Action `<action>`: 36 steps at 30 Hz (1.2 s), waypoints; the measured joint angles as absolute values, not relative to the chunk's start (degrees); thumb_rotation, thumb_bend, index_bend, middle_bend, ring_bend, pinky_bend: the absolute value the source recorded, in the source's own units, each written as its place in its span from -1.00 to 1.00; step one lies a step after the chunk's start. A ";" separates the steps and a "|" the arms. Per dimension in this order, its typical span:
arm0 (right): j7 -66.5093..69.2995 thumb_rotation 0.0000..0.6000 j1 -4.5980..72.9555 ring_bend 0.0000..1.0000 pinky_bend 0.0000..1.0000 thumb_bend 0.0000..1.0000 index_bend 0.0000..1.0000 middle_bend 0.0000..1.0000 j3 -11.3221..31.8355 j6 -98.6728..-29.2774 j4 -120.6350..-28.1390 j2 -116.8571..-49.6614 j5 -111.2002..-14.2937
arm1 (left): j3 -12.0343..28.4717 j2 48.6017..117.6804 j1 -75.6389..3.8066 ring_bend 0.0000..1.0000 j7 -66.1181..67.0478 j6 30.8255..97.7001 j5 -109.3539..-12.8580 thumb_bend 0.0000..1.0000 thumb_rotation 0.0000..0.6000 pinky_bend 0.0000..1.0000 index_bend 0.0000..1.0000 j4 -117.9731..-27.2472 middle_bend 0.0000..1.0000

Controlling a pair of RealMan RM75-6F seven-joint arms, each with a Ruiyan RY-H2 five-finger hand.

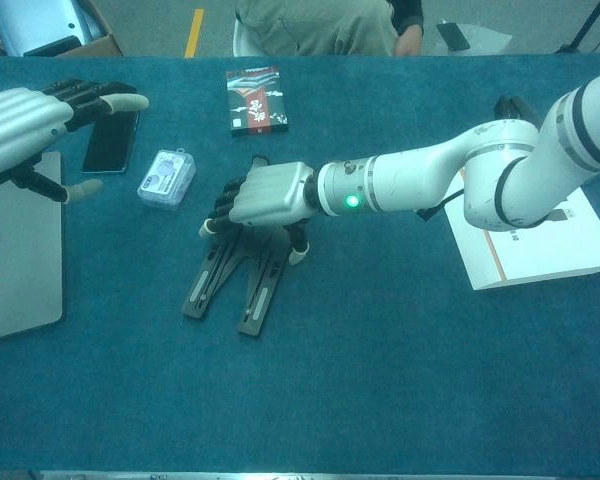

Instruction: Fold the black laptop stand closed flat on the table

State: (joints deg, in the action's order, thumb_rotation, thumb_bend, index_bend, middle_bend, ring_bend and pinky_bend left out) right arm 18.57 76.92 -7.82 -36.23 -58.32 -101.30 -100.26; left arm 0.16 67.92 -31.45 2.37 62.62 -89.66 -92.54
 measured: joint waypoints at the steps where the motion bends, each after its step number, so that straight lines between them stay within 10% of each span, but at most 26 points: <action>1: 18.60 1.00 76.90 -1.00 -1.00 -0.80 -1.00 -0.72 -7.73 -36.28 -58.15 -101.45 -100.20 | 0.16 67.87 -31.43 -1.00 2.32 62.67 -89.66 -0.32 1.00 -1.00 -1.00 -92.56 -1.00; 24: 17.63 1.00 75.63 -0.77 -1.00 -0.79 -1.00 -0.01 -6.59 -38.69 -58.47 -101.39 -99.72 | 0.11 67.69 -31.54 -1.00 1.44 62.62 -90.11 -0.32 1.00 -1.00 -1.00 -92.80 -1.00; 36: 16.77 1.00 74.76 -1.00 -1.00 -0.79 -1.00 -0.88 -6.02 -39.98 -61.91 -97.85 -99.04 | 0.46 67.50 -31.99 -1.00 1.88 62.26 -90.03 -0.32 1.00 -1.00 -1.00 -92.99 -1.00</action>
State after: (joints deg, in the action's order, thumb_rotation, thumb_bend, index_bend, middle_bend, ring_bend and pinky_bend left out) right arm 16.77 74.76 -6.02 -39.98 -61.91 -97.85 -99.04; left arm 0.46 67.50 -31.99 1.88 62.26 -90.03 -92.99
